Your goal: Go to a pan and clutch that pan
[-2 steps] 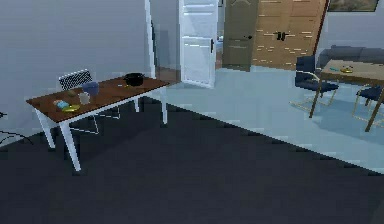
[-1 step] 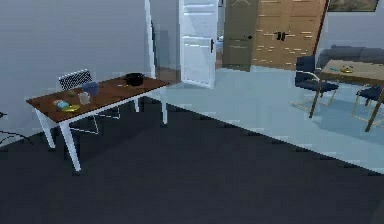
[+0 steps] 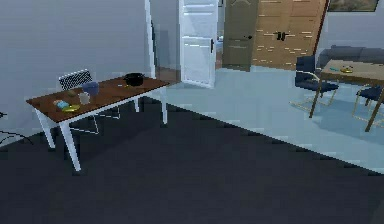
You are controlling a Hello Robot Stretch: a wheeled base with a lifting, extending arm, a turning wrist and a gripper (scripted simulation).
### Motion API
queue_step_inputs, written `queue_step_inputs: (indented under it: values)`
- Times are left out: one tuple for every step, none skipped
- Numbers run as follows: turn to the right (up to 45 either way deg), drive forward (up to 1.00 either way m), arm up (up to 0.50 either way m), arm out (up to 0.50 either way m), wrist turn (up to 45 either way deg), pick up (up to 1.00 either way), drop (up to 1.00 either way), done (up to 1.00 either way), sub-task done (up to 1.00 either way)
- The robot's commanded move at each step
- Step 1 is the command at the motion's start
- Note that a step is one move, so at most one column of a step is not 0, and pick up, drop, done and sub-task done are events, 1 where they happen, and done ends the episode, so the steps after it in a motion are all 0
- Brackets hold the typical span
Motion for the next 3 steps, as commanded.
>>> queue_step_inputs:
  values:
    - [0.0,0.00,0.00,0.00,45.0,0.00,0.00,0.00,0.00]
    - [0.0,0.00,0.00,0.00,45.0,0.00,0.00,0.00,0.00]
    - [0.0,0.00,0.00,0.00,45.0,0.00,0.00,0.00,0.00]
